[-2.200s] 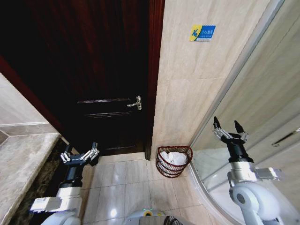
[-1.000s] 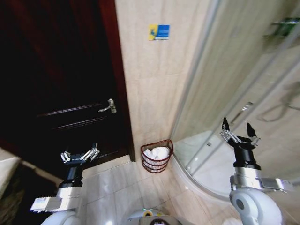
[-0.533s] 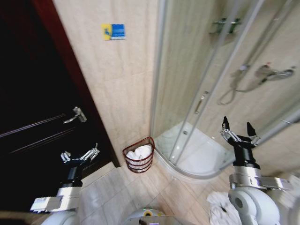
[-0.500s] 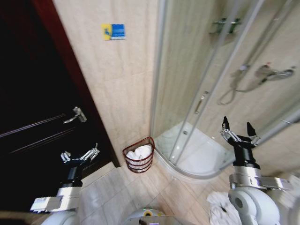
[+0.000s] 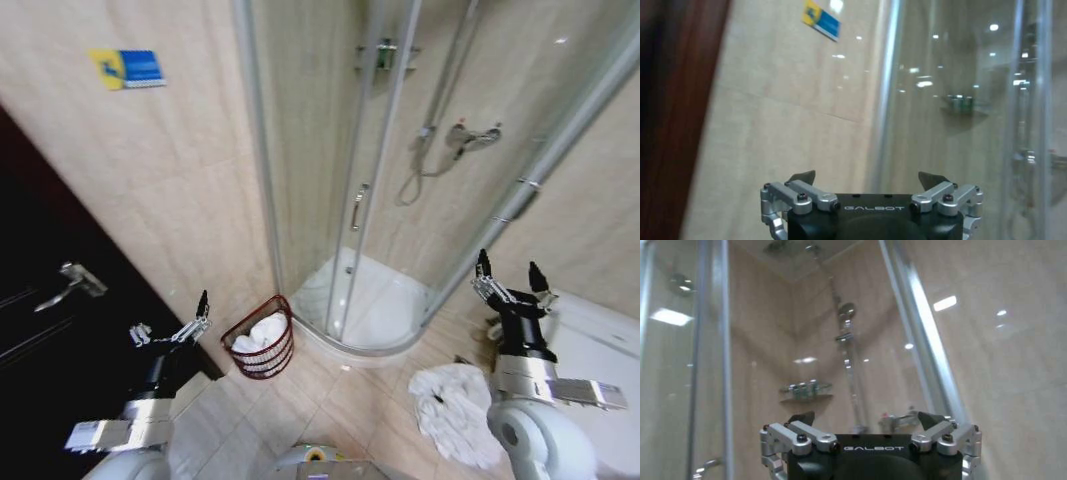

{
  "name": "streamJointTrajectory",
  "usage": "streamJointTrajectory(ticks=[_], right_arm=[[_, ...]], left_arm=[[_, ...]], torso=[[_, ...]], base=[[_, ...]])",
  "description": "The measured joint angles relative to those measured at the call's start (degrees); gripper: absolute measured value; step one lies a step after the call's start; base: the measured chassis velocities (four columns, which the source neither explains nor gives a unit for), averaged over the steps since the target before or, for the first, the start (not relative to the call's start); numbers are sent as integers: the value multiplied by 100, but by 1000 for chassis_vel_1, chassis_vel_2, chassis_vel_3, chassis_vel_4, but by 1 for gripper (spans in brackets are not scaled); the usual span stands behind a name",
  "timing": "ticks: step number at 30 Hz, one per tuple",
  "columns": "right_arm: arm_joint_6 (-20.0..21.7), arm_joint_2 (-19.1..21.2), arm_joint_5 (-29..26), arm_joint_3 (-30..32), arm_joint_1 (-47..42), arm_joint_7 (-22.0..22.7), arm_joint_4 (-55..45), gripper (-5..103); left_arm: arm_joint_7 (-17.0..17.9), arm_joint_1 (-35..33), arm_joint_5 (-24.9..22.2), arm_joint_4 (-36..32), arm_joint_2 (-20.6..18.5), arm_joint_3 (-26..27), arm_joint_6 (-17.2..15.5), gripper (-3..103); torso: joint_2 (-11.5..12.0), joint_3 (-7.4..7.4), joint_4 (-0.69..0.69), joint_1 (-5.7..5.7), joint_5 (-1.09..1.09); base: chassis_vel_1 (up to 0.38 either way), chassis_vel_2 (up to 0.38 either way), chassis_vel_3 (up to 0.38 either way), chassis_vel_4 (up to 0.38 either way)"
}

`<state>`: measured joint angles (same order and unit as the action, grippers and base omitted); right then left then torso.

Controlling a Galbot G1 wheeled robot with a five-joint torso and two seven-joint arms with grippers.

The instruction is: Discard the used towel into the hamper.

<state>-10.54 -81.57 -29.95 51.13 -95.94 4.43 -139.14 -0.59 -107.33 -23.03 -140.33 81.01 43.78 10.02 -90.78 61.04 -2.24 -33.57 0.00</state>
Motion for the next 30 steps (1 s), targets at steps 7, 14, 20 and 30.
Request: streamJointTrajectory(ticks=[7,14,20,30], right_arm=[[-31,-80,5,-33,-26,15,-12,100],[-71,-85,-9,-15,-38,17,-4,100],[-78,-101,-20,-29,-44,12,6,100],[-95,-147,-31,-55,-44,-43,26,100]], left_arm=[[0,0,0,0,0,0,0,100],[0,0,0,0,0,0,0,100],[0,0,0,0,0,0,0,100],[-1,1,0,0,-1,0,0,100]], torso=[[0,0,0,0,0],[0,0,-1,0,1],[0,0,0,0,1],[0,0,2,0,0]], base=[[-125,-130,-137,-122],[-121,-122,-123,-120],[-123,-127,-119,-128],[-96,-100,-99,-109]])
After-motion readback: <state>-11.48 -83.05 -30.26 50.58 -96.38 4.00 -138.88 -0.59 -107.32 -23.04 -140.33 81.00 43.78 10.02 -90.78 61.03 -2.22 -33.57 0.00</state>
